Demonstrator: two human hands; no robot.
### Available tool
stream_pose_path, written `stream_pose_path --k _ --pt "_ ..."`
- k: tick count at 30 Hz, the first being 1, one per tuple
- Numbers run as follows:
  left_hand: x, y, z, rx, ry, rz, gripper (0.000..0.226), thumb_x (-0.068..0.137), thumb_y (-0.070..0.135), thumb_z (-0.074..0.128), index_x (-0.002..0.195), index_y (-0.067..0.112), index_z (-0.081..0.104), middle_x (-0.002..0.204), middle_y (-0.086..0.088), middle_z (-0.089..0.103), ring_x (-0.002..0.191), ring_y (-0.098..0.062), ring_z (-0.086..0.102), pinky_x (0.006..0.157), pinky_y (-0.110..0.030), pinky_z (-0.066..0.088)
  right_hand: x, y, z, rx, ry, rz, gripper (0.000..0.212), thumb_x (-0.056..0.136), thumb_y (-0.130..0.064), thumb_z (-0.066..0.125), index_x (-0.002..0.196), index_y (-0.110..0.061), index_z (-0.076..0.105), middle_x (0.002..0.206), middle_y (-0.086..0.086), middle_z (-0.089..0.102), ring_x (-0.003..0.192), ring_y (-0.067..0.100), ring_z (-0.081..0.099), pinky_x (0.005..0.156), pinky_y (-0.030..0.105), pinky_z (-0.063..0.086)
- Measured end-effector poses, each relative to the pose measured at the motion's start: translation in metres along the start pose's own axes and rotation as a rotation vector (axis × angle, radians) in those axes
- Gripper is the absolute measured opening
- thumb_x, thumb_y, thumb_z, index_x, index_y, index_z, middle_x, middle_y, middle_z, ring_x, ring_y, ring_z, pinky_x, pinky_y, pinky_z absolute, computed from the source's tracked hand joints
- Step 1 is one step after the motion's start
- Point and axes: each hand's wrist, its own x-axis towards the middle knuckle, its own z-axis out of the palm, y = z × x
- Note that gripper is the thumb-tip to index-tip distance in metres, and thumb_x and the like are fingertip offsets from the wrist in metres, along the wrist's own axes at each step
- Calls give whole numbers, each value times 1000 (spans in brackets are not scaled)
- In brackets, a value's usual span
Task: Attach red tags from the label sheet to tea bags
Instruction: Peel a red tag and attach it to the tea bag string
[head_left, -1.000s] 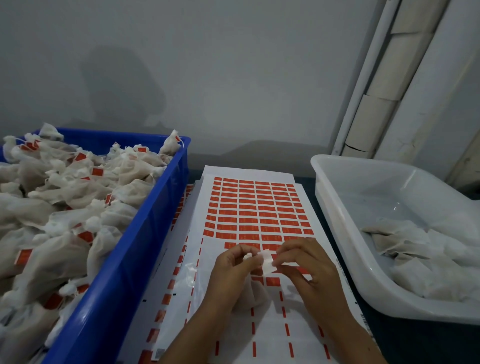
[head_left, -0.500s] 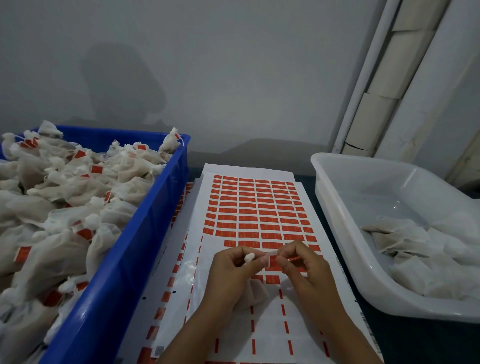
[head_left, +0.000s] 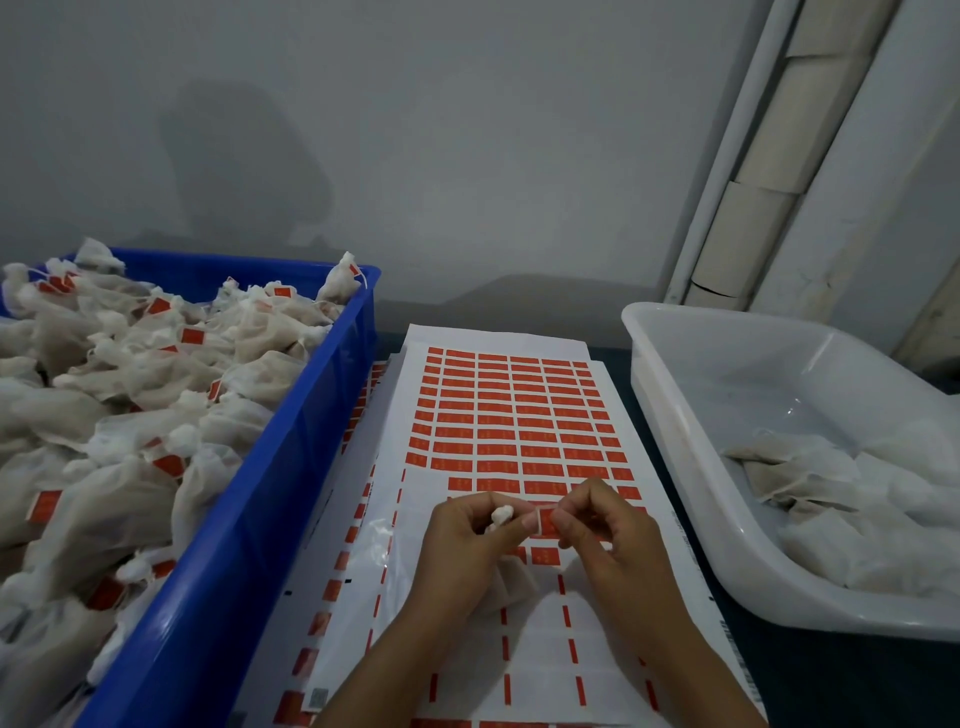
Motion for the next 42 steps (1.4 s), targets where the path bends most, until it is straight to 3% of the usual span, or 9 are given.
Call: stream_pose_path --k 11,23,27,32,36,42 --pt "1 -3 1 -10 10 2 7 85 25 61 83 26 68 81 20 67 76 3 63 59 -1 46 0 -1 0 -14 10 13 17 86 -17 58 74 -28 53 78 -11 64 81 1 61 71 7 44" --pt "1 0 1 -46 -38 40 8 81 25 66 75 29 66 69 22 67 75 10 62 55 1 44 0 -2 0 -19 45 26 12 85 -19 60 76 -25 56 77 -11 65 78 4 63 70 8 47" --pt "2 -2 2 20 -64 85 13 76 23 72 72 32 64 69 29 64 75 10 61 57 -1 45 0 -2 -1 -13 40 29 8 85 -18 59 77 -20 57 76 -9 64 78 5 63 71 10 48" --pt "2 -5 2 41 -48 74 12 75 24 73 70 31 65 67 26 65 74 7 63 58 -3 47 -1 -2 1 -19 38 33 9 85 -20 60 77 -24 56 78 -13 64 78 4 63 71 7 46" --pt "2 -3 2 13 -51 43 13 77 22 72 68 29 65 63 27 64 70 11 61 52 0 43 -1 0 2 -45 42 38 9 83 -27 60 76 -28 55 78 -17 63 81 -1 61 70 6 43" --pt "3 -4 2 -25 -33 -5 13 76 20 72 68 27 66 61 24 65 70 12 61 50 0 43 -5 4 6 -293 90 -12 19 76 -58 44 84 -40 45 87 -28 53 80 -2 57 77 8 39"
